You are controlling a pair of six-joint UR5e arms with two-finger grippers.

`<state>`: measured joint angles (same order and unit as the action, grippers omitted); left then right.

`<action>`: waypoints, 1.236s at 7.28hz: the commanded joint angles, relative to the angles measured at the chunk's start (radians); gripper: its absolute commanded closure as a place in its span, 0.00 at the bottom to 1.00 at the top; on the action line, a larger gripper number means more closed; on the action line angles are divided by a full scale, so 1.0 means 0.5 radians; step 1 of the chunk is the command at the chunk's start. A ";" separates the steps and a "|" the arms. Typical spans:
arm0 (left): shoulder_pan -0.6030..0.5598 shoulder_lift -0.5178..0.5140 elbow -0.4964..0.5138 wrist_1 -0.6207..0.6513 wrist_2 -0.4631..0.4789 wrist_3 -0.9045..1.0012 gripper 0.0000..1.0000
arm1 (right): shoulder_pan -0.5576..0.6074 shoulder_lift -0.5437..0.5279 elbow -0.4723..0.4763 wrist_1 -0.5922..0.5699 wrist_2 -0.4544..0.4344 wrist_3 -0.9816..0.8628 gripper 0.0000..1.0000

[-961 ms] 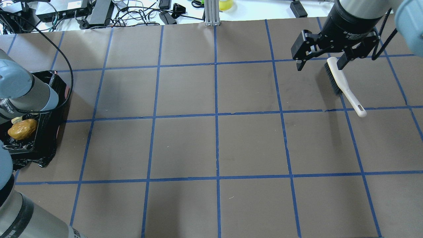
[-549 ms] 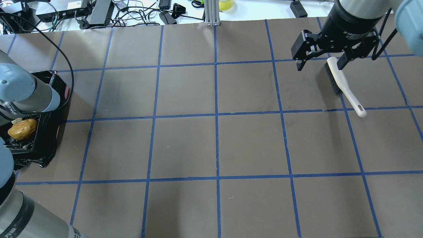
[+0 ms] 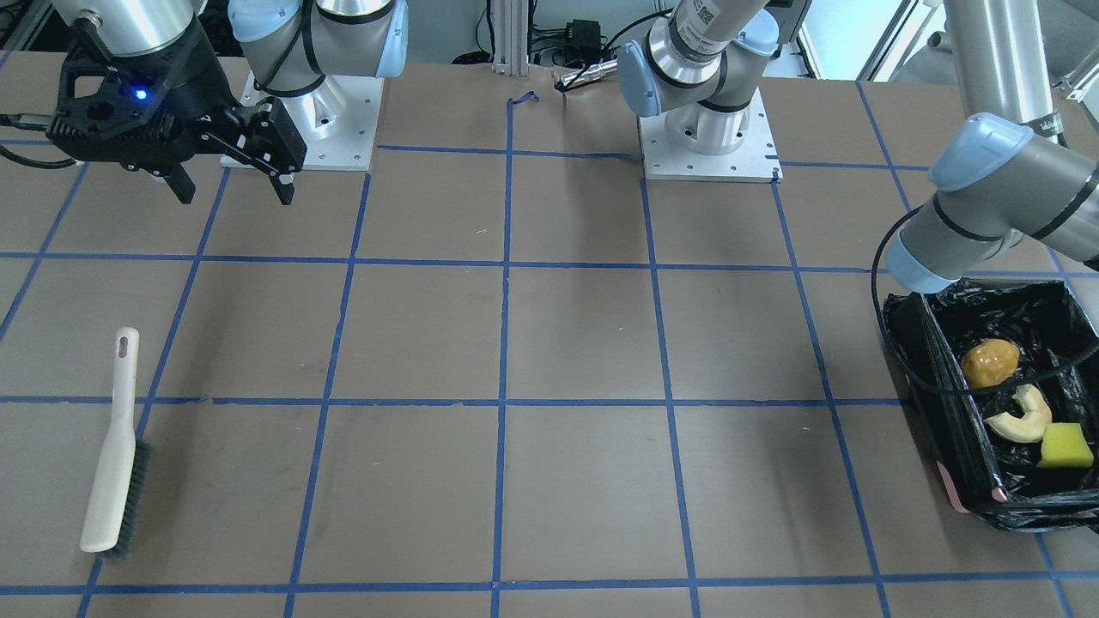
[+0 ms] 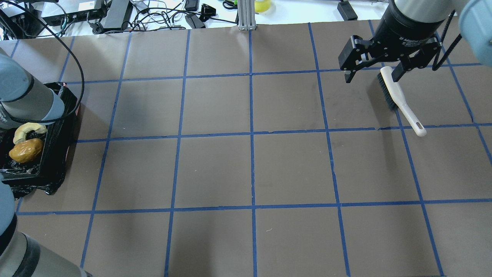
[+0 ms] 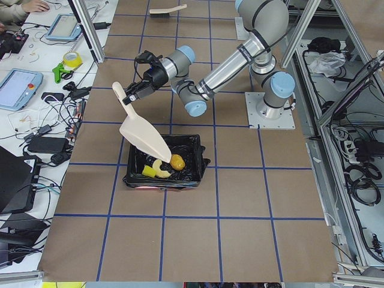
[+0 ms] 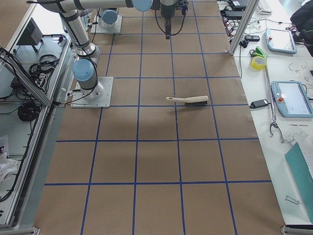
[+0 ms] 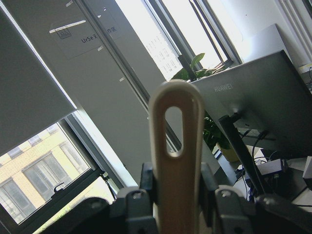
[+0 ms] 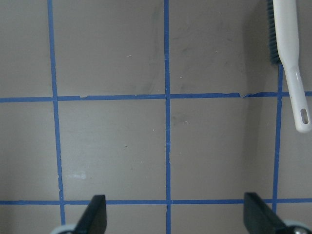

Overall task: Sweep and dump trash into bin
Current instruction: 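Lift the white dustpan up from the bin with the left gripper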

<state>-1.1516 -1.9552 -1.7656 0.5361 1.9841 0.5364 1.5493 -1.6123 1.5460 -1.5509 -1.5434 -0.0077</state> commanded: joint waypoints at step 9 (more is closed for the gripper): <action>-0.378 0.364 0.218 -1.755 0.247 -1.283 1.00 | 0.000 0.000 0.004 0.000 -0.003 0.000 0.00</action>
<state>-1.3270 -1.7723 -1.6564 -0.2837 2.1092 -0.0123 1.5493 -1.6122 1.5478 -1.5509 -1.5445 -0.0077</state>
